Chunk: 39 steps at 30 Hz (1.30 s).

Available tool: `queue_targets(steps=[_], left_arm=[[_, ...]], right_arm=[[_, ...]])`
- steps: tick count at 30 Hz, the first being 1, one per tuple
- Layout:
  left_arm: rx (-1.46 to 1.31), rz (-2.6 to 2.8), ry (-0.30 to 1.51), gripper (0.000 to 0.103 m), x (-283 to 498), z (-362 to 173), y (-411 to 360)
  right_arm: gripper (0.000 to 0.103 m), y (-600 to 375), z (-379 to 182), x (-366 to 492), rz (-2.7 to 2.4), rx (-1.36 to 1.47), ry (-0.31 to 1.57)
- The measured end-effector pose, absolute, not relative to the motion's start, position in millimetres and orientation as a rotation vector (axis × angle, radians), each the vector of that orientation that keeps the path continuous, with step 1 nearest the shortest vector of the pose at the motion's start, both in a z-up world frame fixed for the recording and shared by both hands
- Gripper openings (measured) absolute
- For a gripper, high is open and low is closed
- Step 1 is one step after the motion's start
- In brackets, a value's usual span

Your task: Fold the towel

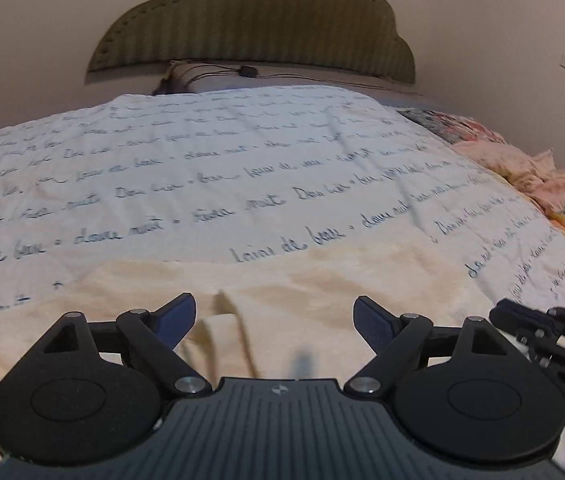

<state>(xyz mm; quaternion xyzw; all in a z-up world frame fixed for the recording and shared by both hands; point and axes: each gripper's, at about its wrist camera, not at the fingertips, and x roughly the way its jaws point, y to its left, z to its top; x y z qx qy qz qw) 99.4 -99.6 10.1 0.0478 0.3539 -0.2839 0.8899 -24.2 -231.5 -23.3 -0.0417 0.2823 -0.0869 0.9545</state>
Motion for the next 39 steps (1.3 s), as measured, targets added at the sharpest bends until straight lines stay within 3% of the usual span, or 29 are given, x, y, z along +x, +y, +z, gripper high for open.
queue_targets(steps=[3, 6, 7, 8, 9, 19, 21, 22, 26, 30, 35, 39], left_arm=[[0.174, -0.567, 0.764, 0.088, 91.0, -12.1, -121.2], [0.229, -0.539, 0.762, 0.088, 84.7, -27.7, -129.6], [0.229, -0.537, 0.765, 0.088, 84.0, -30.2, -130.6], [0.223, -0.537, 0.770, 0.088, 83.7, -32.3, -130.3], [0.218, -0.537, 0.774, 0.088, 83.5, -33.7, -130.4], [0.243, -0.516, 0.781, 0.090, 80.3, -38.0, -131.9], [0.269, -0.515, 0.772, 0.091, 77.4, -40.0, -133.4], [0.275, -0.515, 0.769, 0.091, 76.6, -40.7, -133.4], [0.263, -0.503, 0.777, 0.088, 75.5, -38.4, -128.1], [0.215, -0.505, 0.727, 0.088, 73.9, -20.3, -120.4], [0.171, -0.424, 0.698, 0.089, 99.5, -10.9, -130.6], [0.197, -0.399, 0.821, 0.090, 121.0, -32.5, -138.4]], right_arm=[[0.005, -263.6, -22.7, -46.5, -0.226, -0.054, 0.609], [0.026, -276.9, -27.4, -68.2, -0.201, -0.095, 0.660], [0.047, -277.3, -29.5, -74.1, -0.202, -0.114, 0.661], [0.076, -275.9, -32.0, -78.6, -0.205, -0.128, 0.662], [0.083, -273.4, -35.2, -82.6, -0.196, -0.142, 0.660], [0.082, -258.8, -61.0, -60.1, -0.321, -0.251, 0.625], [0.099, -266.0, -70.7, -57.1, -0.407, -0.298, 0.643], [0.103, -271.9, -72.9, -58.9, -0.431, -0.291, 0.641], [0.103, -310.2, -71.8, -67.0, -0.382, 0.000, 0.699], [0.102, -323.4, -56.7, -84.0, -0.372, 0.027, 0.719], [0.065, -317.1, -21.2, -84.4, -0.301, 0.019, 0.578], [0.058, -290.5, -29.3, -45.7, -0.162, -0.013, 0.582]])
